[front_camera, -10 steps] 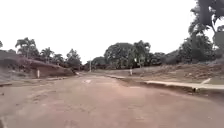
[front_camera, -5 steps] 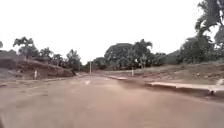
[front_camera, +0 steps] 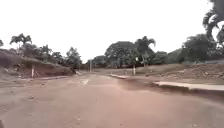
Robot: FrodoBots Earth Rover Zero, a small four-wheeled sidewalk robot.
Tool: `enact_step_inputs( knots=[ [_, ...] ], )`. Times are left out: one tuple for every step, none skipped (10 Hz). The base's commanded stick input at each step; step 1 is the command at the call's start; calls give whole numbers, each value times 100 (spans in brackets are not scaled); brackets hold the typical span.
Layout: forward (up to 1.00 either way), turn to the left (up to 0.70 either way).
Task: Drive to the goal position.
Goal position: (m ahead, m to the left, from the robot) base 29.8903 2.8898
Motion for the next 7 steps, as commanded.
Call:
enact_step_inputs(
  knots=[
    [100, 0],
    [100, 0],
    [100, 0],
    [100, 0],
    [100, 0],
    [100, 0],
    [100, 0]
  ],
)
